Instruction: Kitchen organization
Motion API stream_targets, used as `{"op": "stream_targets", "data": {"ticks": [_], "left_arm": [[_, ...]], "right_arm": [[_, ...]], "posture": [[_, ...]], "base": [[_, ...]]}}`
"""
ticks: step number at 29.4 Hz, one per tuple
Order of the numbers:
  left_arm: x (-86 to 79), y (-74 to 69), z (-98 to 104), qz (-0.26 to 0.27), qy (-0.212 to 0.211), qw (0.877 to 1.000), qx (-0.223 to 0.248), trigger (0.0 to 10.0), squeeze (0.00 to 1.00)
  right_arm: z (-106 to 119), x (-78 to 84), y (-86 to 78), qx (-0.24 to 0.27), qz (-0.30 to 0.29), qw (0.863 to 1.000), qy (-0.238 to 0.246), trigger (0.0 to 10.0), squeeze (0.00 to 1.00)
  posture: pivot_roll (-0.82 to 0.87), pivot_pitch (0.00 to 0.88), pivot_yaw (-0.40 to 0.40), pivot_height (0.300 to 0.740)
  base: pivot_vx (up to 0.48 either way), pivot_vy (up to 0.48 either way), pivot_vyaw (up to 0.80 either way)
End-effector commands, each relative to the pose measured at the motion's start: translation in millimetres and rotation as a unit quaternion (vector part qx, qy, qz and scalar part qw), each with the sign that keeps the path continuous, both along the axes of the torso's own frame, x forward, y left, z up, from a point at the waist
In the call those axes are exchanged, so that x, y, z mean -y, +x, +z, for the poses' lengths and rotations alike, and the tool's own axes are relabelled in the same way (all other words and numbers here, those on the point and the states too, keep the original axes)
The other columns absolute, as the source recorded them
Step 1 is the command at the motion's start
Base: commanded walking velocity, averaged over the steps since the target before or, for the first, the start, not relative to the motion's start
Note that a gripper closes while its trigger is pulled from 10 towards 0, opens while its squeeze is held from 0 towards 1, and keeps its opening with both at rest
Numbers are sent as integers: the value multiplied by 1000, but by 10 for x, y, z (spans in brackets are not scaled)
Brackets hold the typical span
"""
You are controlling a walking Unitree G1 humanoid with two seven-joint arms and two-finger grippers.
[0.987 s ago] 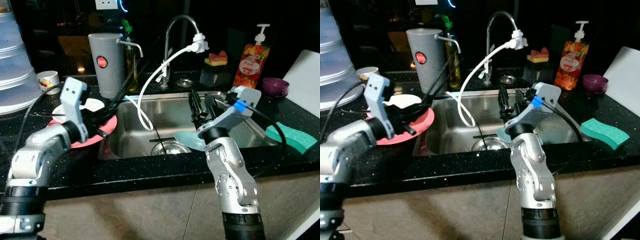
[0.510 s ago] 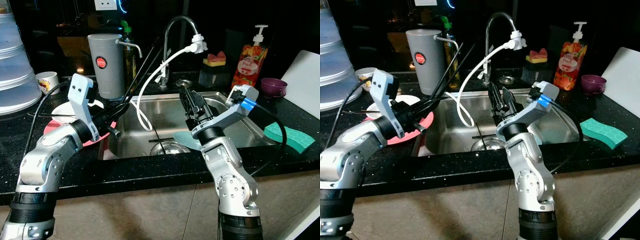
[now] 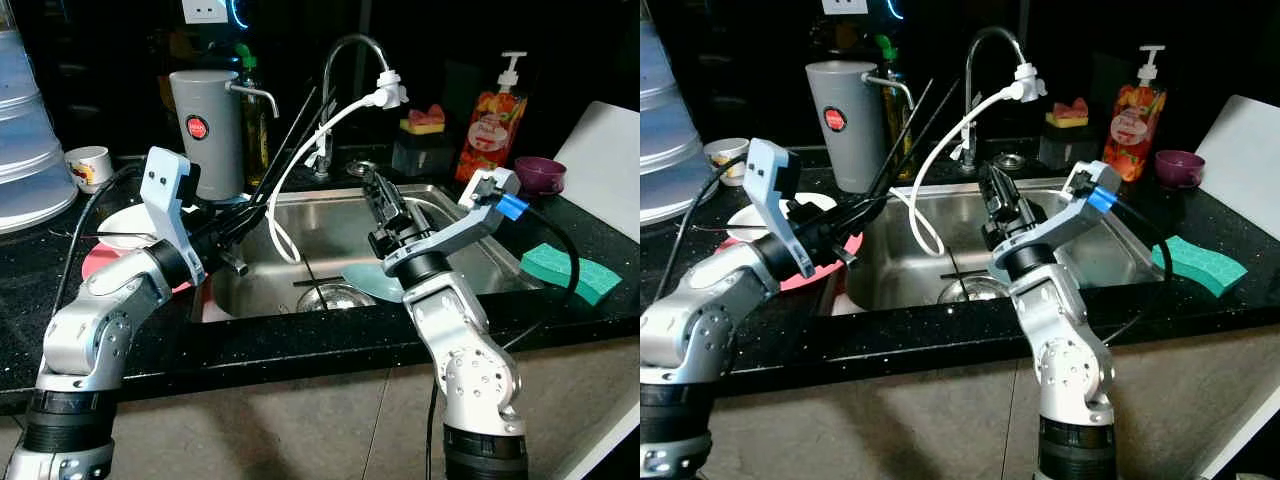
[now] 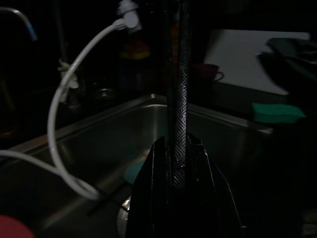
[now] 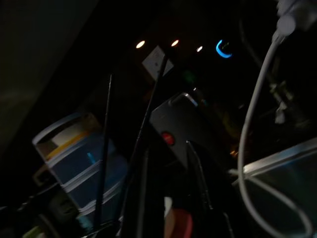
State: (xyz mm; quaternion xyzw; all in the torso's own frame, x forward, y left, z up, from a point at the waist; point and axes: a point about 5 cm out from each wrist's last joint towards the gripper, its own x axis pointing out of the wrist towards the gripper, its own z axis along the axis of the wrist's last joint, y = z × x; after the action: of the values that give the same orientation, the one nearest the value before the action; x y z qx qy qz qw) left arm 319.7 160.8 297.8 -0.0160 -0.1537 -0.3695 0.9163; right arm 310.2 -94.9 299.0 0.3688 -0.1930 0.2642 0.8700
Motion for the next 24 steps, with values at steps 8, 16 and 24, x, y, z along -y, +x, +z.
{"op": "stream_targets", "data": {"ticks": [8,16,24], "left_arm": [[121,-122,40,-52,1,999,14,10000,0],[190,-194,32,-67,33,997,27,10000,0],[269,-225,-8,-96,41,994,20,10000,0]], "right_arm": [[86,-116,-90,7,68,996,49,10000,0],[87,-112,-105,-3,92,993,75,10000,0],[83,-110,-122,-5,127,986,111,10000,0]], "posture": [[40,63,-15,740],[41,68,-25,740],[35,69,-21,740]], "base": [[0,0,0],[0,0,0],[0,0,0]]}}
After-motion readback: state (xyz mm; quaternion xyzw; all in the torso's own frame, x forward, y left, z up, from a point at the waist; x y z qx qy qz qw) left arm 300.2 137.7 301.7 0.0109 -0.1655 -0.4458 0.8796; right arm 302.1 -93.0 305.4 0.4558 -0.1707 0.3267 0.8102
